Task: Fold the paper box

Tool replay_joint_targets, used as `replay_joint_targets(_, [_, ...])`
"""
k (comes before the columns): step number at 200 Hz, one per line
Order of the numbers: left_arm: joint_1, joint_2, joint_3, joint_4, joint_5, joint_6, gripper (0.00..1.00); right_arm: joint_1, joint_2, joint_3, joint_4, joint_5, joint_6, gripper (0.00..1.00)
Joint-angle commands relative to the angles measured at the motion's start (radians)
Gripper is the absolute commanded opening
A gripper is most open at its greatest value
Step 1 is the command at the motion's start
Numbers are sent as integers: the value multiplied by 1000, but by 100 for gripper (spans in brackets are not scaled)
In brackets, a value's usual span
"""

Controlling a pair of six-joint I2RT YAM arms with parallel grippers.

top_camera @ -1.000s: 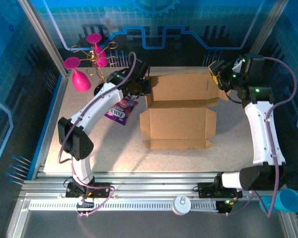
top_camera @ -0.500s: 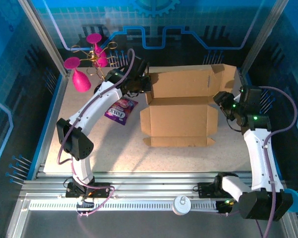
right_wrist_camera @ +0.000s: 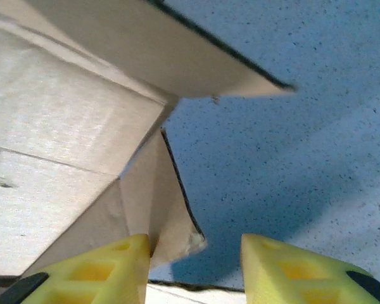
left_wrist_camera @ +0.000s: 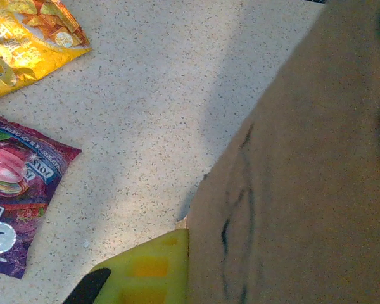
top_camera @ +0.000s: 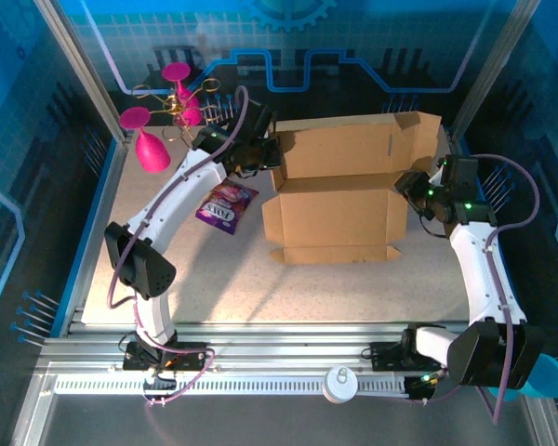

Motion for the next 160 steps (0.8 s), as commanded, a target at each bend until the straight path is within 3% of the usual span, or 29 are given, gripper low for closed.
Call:
replay_joint_targets(1, [-3, 19, 44, -2, 35, 10, 0, 22, 4, 68, 17, -16, -57, 42])
replay_joint_targets(66, [-1, 35, 63, -7, 38, 7, 0, 100, 39, 126, 8, -19, -84, 41])
replay_joint_targets(160, [9, 28, 56, 1, 67, -18, 0, 188, 113, 126, 30, -36, -84, 51])
